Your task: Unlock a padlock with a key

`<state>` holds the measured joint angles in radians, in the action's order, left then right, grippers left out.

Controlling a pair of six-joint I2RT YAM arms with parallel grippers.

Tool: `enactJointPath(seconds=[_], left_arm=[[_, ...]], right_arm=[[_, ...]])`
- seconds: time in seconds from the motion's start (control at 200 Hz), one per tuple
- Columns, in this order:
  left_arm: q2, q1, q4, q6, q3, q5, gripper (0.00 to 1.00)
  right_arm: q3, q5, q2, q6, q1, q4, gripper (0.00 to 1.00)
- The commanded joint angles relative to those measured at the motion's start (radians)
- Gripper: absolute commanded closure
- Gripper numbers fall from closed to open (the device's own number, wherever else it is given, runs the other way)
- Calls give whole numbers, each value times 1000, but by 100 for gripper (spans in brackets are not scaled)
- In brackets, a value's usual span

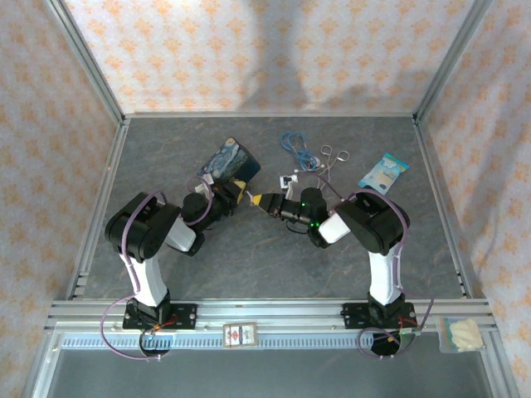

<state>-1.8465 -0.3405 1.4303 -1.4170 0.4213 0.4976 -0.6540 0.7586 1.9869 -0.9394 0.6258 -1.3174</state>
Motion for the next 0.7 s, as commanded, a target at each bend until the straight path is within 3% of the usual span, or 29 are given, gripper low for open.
enactJointPath(seconds=[0.0,0.696], left_arm=[[4,-11,88,-16,-6,3,100],[19,-26,74,0,-13,4,100]], right_arm=[[38,-19,-25,10,2,-14,100],[-4,-21,-25,-2,-7,-39,100]])
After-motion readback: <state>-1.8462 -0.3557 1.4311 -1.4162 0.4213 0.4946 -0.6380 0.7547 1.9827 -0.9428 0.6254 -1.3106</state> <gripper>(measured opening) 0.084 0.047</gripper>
